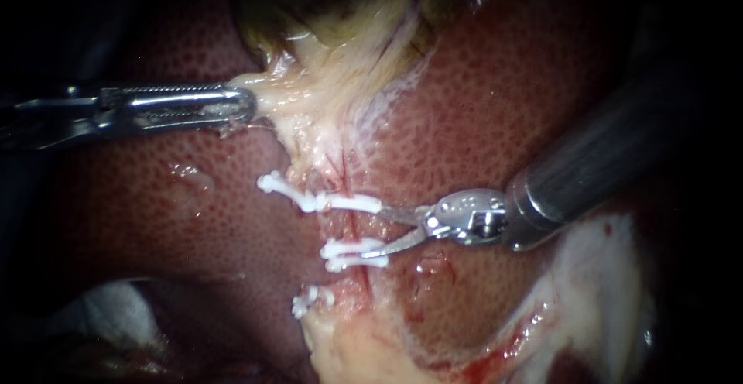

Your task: Go to the cutting position right tube

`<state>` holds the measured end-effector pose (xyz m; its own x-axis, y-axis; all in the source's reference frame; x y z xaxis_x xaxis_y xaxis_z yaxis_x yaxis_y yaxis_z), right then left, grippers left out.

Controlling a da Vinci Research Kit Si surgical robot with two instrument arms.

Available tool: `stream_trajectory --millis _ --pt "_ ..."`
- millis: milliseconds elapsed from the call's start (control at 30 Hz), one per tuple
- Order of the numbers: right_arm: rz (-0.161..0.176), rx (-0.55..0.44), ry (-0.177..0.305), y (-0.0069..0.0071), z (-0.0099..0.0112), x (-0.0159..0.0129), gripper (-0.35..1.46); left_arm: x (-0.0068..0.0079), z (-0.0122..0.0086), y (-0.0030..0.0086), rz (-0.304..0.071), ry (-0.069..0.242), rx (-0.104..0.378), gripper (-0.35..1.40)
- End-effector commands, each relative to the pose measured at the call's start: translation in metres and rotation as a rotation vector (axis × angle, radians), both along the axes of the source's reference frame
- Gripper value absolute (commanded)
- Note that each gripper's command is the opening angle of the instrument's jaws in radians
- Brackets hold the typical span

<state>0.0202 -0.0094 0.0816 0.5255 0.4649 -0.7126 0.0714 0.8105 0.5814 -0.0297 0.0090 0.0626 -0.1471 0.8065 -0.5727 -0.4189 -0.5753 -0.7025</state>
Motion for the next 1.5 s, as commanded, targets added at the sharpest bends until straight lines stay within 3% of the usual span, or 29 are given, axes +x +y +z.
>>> stream_trajectory --millis 33,667,867,1067,1500 --pt "-0.002 0.007 0.003 0.0 0.0 0.0003 1.43 0.0 0.0 0.0 0.0 0.0 0.0 -0.35" --pt "-0.054 0.118 0.082 -0.0013 -0.0004 0.0034 1.41 0.0001 0.0002 0.0001 0.0 0.0 0.0 -0.35" --pt "-0.088 0.156 0.096 -0.0017 -0.0007 0.0028 1.38 0.0003 0.0005 0.0003 0.001 0.0 0.0 -0.35" --pt "-0.119 0.197 0.102 -0.0019 -0.001 0.0011 1.23 0.0004 0.0007 0.0004 0.001 -0.001 0.0 -0.35" --pt "-0.12 0.261 0.14 -0.0016 -0.001 0.0021 1.2 0.0004 0.0009 0.0006 0.001 -0.001 0.001 -0.35"
